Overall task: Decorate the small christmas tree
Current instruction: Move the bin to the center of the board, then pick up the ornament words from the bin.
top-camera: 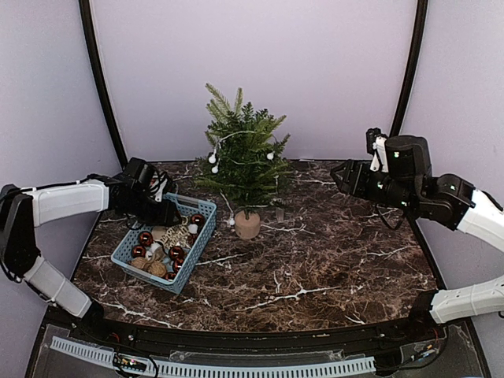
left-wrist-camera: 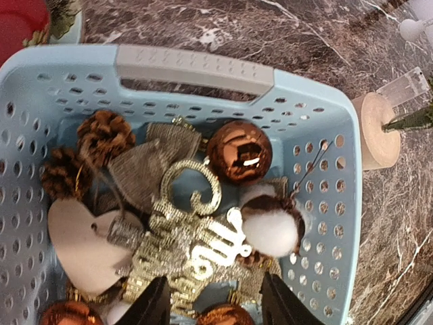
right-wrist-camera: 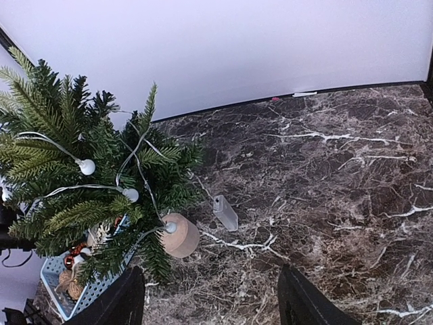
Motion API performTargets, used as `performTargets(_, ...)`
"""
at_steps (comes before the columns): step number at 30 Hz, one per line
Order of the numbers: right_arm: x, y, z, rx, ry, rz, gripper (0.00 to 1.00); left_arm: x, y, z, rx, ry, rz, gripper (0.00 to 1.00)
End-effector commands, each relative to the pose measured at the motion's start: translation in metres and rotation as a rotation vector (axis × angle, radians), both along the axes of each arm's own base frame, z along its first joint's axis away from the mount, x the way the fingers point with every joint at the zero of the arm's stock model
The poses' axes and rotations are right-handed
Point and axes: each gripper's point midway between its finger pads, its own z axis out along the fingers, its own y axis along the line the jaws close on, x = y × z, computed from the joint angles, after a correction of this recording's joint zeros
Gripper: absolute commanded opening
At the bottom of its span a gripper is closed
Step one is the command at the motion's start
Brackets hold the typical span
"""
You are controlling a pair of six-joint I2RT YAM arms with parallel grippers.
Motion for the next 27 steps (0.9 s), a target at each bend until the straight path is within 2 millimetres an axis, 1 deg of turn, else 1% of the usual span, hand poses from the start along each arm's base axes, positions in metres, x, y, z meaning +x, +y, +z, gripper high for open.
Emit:
performTargets(1, -0.001, 0.000, 0.001, 0.032, -0.002, 0.001, 0.69, 0.032, -0.016, 0.011, -0.011, -0.084, -0.128, 0.47)
performTargets(4, -0.001, -0.001, 0.003, 0.034, -0.003, 0.001, 0.69, 0.047, -0.014, 0.001, 0.002, -0.075, -0.123, 0.46)
performTargets(7, -0.002, -0.002, 0.002, 0.030, 0.001, 0.002, 0.69, 0.053, -0.014, -0.004, -0.014, -0.060, -0.124, 0.43)
performTargets(10, -0.003, -0.004, 0.002, 0.025, 0.002, -0.003, 0.69, 0.052, -0.017, -0.012, -0.032, -0.042, -0.154, 0.43)
performTargets(12, -0.004, -0.004, 0.002, 0.026, 0.003, -0.003, 0.70, 0.052, -0.015, -0.016, -0.043, -0.029, -0.158, 0.42)
performTargets(13, -0.004, -0.004, 0.002, 0.026, 0.004, -0.002, 0.70, 0.055, -0.011, -0.017, -0.050, -0.028, -0.147, 0.42)
performTargets(15, -0.004, -0.003, 0.001, 0.025, 0.006, 0.003, 0.70, 0.056, -0.010, -0.018, -0.079, -0.020, -0.142, 0.43)
performTargets(18, -0.004, -0.001, 0.001, 0.027, 0.010, 0.008, 0.70, 0.059, -0.014, -0.019, -0.120, -0.020, -0.154, 0.43)
performTargets(19, -0.003, -0.001, 0.001, 0.027, 0.010, 0.009, 0.70, 0.060, -0.015, -0.018, -0.121, -0.022, -0.157, 0.43)
performTargets(23, -0.003, 0.000, 0.003, 0.032, 0.009, 0.013, 0.70, 0.062, -0.005, -0.033, -0.061, 0.023, -0.128, 0.43)
performTargets(25, -0.004, 0.000, 0.004, 0.033, 0.006, 0.013, 0.70, 0.063, -0.002, -0.034, -0.049, 0.024, -0.119, 0.44)
performTargets(27, -0.004, -0.001, 0.004, 0.030, 0.007, 0.012, 0.70, 0.063, -0.004, -0.035, -0.058, 0.026, -0.124, 0.44)
